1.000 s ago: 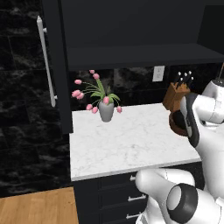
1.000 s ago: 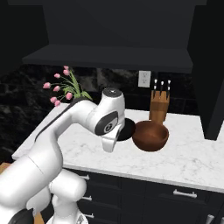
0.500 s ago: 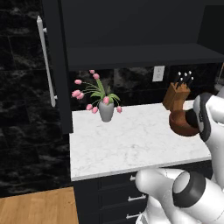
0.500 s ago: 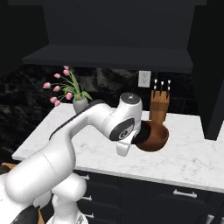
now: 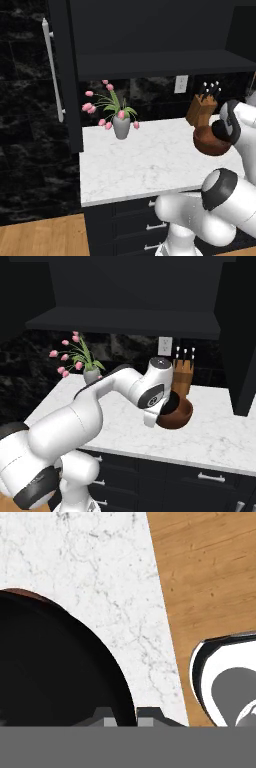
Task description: Pick up the bowls on the counter and stack them on top of one another in the open cabinet. Place the smaller bowl on top of the larger bowl.
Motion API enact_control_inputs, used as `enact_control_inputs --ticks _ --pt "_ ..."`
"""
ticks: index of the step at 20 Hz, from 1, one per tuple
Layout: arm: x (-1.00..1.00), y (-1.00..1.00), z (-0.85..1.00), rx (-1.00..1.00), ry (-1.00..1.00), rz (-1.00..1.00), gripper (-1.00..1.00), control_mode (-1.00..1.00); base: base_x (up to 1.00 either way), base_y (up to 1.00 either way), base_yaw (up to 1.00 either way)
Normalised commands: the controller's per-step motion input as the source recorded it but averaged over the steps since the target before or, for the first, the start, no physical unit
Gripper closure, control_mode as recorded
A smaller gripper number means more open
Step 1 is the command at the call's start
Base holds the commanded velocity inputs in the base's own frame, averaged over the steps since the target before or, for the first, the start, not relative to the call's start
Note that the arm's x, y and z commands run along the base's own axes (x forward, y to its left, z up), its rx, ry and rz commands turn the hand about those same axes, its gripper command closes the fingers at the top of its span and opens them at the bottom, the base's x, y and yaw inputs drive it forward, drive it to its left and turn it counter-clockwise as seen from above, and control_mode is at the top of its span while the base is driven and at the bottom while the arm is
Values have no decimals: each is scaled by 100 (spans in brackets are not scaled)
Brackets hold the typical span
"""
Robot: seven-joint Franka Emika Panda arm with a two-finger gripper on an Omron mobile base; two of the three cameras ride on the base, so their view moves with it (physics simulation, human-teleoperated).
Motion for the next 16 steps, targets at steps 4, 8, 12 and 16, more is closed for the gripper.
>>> enact_control_inputs --ticks 4,8,12,16 --pt "48 0 -11 0 2 0 100 -100 0 0 0" --pt "27 -7 -20 0 0 0 100 -100 0 0 0" --pt "4 -35 -28 2 0 0 100 -100 0 0 0" --pt "17 -17 -31 0 0 0 100 -100 0 0 0"
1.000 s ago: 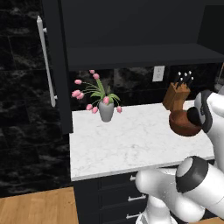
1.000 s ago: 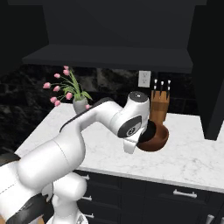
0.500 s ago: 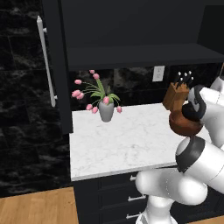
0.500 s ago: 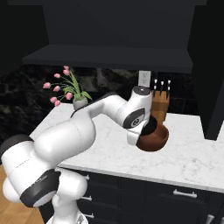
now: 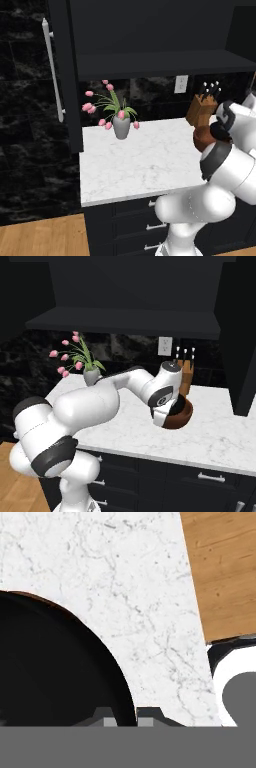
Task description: Pick up the bowls on the counter and stack them on top of one another in the open cabinet. Place the smaller bowl on top of the larger bowl.
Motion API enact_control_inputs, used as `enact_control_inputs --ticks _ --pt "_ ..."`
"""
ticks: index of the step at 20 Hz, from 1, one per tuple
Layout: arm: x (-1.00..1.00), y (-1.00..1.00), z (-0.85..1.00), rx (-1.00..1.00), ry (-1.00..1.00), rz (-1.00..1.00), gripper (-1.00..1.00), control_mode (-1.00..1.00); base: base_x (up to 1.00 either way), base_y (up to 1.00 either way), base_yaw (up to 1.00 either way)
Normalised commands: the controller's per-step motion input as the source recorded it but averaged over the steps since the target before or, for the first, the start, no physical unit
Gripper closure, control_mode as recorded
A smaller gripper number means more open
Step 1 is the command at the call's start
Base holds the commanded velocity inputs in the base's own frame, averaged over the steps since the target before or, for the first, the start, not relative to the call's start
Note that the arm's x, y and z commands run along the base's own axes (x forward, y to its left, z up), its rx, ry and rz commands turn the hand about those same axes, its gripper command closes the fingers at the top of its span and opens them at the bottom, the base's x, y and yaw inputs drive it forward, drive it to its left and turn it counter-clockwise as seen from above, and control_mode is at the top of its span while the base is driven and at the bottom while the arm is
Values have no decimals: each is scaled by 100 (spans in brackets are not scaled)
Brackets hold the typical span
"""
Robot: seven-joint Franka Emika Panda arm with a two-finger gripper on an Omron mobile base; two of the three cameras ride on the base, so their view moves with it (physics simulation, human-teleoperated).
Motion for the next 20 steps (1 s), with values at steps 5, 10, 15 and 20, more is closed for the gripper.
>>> enact_control_inputs --ticks 5,10,15,20 --pt "35 0 -19 0 0 0 100 -100 0 0 0" --pt "37 -1 -19 0 0 0 100 -100 0 0 0" --pt "33 0 -25 0 0 0 100 -100 0 0 0" --pt "24 -12 -17 0 0 0 100 -100 0 0 0"
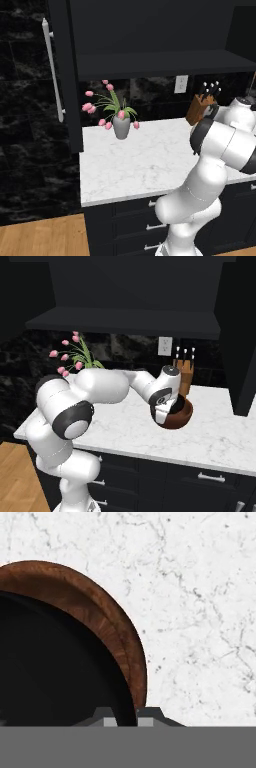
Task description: Pick up the bowls on the counter and stack them on top of one another in the open cabinet. Place the smaller bowl on top of the larger bowl.
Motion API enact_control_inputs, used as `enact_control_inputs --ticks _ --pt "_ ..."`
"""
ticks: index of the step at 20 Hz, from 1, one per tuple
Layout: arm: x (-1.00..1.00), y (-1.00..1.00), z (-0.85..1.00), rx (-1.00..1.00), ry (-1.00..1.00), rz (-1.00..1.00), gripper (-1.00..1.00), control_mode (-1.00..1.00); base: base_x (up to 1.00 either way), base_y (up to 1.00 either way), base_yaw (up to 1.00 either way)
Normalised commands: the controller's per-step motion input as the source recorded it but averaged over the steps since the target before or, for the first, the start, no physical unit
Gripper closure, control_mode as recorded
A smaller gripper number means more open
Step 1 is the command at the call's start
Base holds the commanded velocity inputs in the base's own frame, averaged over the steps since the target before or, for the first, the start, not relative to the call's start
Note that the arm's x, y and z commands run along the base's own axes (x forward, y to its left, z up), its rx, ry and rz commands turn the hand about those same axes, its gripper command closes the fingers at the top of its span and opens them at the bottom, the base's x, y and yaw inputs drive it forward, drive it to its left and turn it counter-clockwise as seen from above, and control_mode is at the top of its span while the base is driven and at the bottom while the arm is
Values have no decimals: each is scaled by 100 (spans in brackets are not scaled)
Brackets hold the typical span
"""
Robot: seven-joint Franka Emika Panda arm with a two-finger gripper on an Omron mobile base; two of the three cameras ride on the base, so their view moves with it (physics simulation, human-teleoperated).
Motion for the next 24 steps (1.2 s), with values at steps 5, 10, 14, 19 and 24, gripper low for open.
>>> enact_control_inputs --ticks 5,10,14,19,24 --pt "31 -16 -12 0 0 0 100 -100 0 0 0" --pt "23 -6 -18 0 0 0 100 -100 0 0 0" --pt "13 -5 -24 0 0 0 100 -100 0 0 0" --pt "10 0 -22 0 0 0 -100 -100 0 0 0" --pt "15 -4 -12 0 0 0 -100 -100 0 0 0"
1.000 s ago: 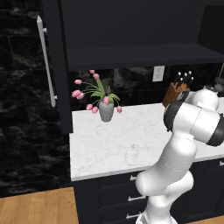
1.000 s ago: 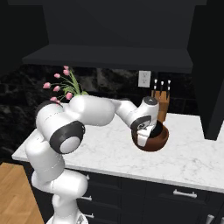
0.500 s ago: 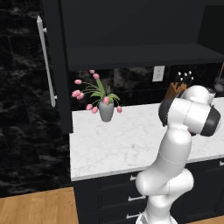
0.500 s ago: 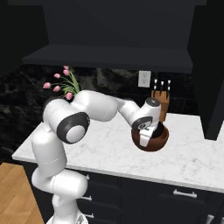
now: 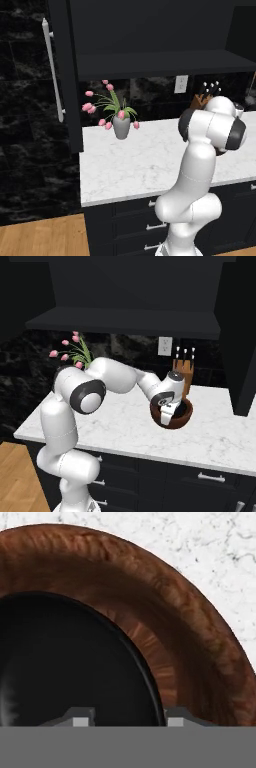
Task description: Pick up the bowls on the counter and stack them on top of one another in the open cabinet. Place the smaller bowl on top of the larger bowl.
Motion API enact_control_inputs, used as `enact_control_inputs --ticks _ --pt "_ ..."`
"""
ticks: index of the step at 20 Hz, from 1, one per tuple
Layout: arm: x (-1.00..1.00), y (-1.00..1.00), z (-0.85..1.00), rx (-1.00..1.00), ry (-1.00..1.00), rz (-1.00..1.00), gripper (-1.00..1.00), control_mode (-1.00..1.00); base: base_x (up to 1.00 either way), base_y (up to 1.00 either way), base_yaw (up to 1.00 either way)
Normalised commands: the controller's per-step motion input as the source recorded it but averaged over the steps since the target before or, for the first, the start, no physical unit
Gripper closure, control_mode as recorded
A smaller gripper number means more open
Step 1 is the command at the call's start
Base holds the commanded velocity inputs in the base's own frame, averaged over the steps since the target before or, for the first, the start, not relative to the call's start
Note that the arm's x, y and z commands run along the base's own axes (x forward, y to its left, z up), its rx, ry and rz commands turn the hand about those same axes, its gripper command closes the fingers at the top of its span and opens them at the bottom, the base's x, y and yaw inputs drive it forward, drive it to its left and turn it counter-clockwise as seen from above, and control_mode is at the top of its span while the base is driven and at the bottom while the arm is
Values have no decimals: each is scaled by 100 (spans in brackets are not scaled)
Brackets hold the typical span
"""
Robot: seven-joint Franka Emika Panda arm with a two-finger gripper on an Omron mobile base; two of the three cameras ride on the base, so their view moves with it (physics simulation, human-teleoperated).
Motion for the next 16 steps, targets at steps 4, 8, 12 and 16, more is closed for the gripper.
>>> enact_control_inputs --ticks 4,8,12,16 --pt "3 -2 -1 0 -1 1 -100 -100 0 0 0" --pt "-14 0 18 0 -9 2 -100 -100 0 0 0" --pt "-5 0 34 0 -8 0 -100 -100 0 0 0" --pt "-19 0 27 0 -2 2 -100 -100 0 0 0"
